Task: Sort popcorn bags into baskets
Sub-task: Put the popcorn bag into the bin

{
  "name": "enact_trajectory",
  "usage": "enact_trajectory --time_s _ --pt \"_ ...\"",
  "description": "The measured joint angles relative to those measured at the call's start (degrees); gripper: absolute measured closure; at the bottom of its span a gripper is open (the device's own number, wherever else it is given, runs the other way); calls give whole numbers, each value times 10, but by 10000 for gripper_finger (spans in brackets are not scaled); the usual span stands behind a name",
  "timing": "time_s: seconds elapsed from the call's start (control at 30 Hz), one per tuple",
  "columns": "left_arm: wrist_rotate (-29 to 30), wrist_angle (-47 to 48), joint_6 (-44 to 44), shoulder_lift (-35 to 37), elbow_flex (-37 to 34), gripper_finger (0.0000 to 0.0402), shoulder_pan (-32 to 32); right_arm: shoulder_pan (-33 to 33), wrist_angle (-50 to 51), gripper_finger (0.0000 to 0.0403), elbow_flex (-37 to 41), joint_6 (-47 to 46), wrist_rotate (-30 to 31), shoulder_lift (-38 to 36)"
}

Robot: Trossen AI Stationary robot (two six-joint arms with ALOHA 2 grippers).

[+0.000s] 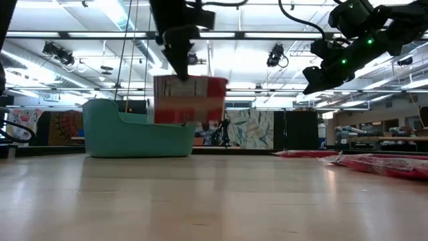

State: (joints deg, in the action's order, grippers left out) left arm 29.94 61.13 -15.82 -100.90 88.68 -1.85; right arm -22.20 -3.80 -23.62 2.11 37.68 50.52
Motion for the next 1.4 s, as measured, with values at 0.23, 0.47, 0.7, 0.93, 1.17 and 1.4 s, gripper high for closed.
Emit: enact_trajectory --time_s 0.23,0.47,0.7,0.93,1.17,1.4 --pt "72 122 -67 56 0 401 23 1 -5 393 0 -3 -2 0" --pt "87 173 -104 65 -29 401 70 3 -4 393 0 -1 -3 0" --pt "72 102 -55 64 -152 401 131 3 -4 393 0 0 -3 0" --pt "74 32 13 64 -201 385 186 3 -4 393 0 0 -53 0" --pt "49 30 8 67 -201 319 211 -6 -35 393 13 46 -91 3" --pt "-35 -11 48 86 -201 249 216 -38 -193 393 66 84 -106 43"
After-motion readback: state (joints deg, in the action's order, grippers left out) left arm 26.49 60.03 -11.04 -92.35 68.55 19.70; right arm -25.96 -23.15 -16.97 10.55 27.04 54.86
